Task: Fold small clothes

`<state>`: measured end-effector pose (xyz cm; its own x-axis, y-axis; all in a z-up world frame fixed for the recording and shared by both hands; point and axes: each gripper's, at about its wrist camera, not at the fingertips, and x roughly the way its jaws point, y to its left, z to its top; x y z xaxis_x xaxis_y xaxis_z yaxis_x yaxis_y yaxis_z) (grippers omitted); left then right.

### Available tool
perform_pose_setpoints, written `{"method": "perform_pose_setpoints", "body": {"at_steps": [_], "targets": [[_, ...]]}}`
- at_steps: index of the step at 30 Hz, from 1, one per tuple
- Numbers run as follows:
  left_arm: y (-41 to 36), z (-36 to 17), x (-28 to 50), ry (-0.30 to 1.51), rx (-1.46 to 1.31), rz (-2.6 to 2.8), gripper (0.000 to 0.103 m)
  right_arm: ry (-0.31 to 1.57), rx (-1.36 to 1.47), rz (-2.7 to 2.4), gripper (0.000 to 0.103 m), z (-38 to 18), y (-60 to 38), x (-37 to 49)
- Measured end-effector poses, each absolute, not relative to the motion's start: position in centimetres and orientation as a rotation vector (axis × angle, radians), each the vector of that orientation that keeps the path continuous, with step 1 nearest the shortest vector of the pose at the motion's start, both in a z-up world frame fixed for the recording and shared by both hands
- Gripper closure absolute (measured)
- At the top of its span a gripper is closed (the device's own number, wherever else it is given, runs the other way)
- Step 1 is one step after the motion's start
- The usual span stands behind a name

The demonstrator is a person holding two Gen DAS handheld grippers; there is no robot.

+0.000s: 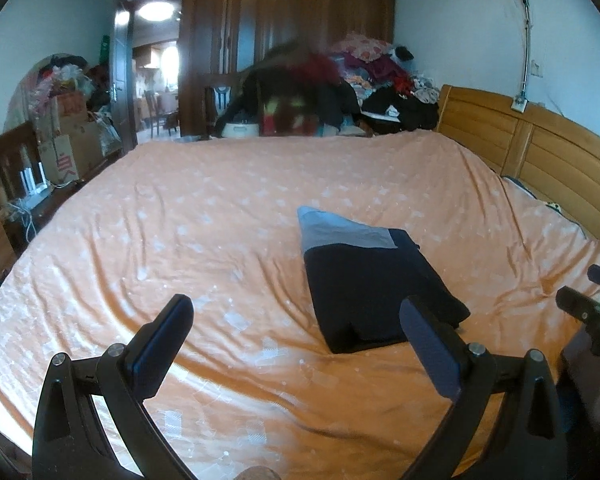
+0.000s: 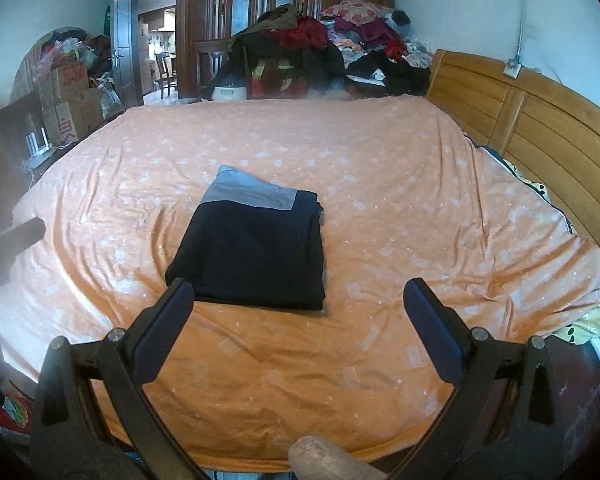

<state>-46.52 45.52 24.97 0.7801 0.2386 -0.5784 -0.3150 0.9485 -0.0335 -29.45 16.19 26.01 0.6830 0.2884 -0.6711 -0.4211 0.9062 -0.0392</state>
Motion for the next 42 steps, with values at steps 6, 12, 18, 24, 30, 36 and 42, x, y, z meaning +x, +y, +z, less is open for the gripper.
{"method": "perform_pose_setpoints", "body": {"at_steps": [6, 12, 18, 24, 30, 36, 42], "targets": [[44.8, 26.4, -47.7, 0.588, -0.117, 0.299, 0.000, 0.702, -0.201, 0.390, 0.000, 26.4, 16.4, -29.8], [44.6, 27.1, -48.5, 0.570, -0.129, 0.293, 0.000, 0.643, -0.252, 0.324, 0.000, 27.7, 16.8, -30.5], [44.5, 27.4, -48.9, 0.565, -0.138, 0.287, 0.000, 0.667, -0.245, 0.318, 0.000, 28.3, 17.0, -30.4], [44.1, 27.9, -49.2, 0.564, -0.142, 0.277, 0.000, 0.686, -0.256, 0.324, 0.000, 27.8, 17.4, -30.6], [43.9, 28.0, -49.0, 0.563, -0.142, 0.282, 0.000, 0.699, -0.258, 0.336, 0.000, 27.6, 17.5, -30.7], [43.9, 27.9, -48.9, 0.568, -0.143, 0.278, 0.000, 0.712, -0.251, 0.348, 0.000, 27.4, 17.6, -30.7], [43.9, 27.8, -48.9, 0.571, -0.141, 0.280, 0.000, 0.721, -0.245, 0.356, 0.000, 27.2, 17.6, -30.6]]}}
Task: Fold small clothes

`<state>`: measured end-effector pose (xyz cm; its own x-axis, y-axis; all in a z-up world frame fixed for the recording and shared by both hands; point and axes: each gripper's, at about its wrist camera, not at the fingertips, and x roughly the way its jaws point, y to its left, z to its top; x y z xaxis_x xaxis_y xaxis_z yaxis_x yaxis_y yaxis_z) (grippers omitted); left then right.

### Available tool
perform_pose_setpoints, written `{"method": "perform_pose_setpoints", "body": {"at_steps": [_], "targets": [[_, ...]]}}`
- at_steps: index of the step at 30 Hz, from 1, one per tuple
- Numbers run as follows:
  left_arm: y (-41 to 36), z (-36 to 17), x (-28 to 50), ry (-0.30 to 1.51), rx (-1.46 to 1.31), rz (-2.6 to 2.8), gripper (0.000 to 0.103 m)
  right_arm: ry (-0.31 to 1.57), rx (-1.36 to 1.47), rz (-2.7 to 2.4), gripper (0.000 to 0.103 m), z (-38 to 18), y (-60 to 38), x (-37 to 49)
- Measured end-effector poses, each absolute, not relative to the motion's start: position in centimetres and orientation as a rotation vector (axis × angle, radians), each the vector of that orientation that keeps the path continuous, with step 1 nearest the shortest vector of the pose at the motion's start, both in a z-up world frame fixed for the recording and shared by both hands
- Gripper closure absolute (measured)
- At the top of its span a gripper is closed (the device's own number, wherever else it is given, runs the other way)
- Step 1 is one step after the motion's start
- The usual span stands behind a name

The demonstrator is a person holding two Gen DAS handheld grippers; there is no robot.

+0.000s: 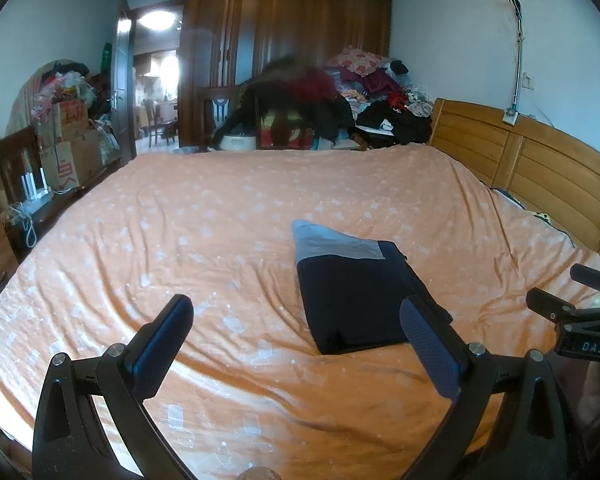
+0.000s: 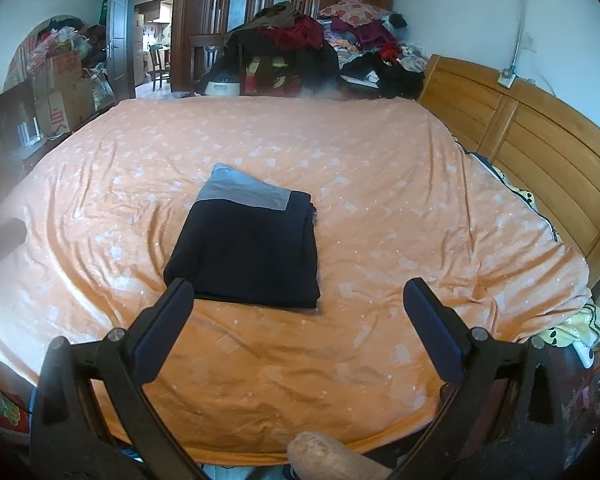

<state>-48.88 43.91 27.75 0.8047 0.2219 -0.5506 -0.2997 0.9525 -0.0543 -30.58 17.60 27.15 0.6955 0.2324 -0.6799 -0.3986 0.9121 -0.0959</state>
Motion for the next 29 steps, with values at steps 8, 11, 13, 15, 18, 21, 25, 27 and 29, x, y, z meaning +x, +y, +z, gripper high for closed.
{"method": "perform_pose_setpoints", "body": {"at_steps": [8, 11, 13, 15, 18, 21, 25, 27, 29], "targets": [[43.9, 27.3, -48.9, 0.577, -0.142, 0.280, 0.000, 0.756, -0.221, 0.384, 0.001, 26.7, 17.5, -30.3], [43.9, 27.2, -48.8, 0.580, -0.142, 0.277, 0.000, 0.772, -0.215, 0.395, 0.001, 26.3, 17.5, -30.3], [43.9, 27.1, -48.8, 0.581, -0.142, 0.277, 0.000, 0.781, -0.211, 0.401, 0.001, 26.1, 17.6, -30.2], [43.8, 27.0, -48.8, 0.583, -0.142, 0.275, 0.000, 0.785, -0.213, 0.404, 0.001, 26.0, 17.7, -30.2], [43.8, 26.9, -48.7, 0.584, -0.142, 0.274, 0.000, 0.792, -0.206, 0.410, 0.001, 26.0, 17.6, -30.2], [43.9, 26.7, -48.7, 0.587, -0.141, 0.274, 0.000, 0.794, -0.205, 0.412, 0.001, 26.0, 17.6, -30.1], [43.9, 26.5, -48.8, 0.589, -0.140, 0.273, 0.000, 0.797, -0.199, 0.411, 0.001, 25.8, 17.6, -30.0], [44.0, 26.5, -48.7, 0.590, -0.139, 0.271, 0.000, 0.792, -0.193, 0.411, 0.001, 25.9, 17.5, -30.0], [44.0, 26.3, -48.7, 0.591, -0.137, 0.269, 0.000, 0.790, -0.192, 0.414, 0.001, 25.9, 17.5, -30.0]]}}
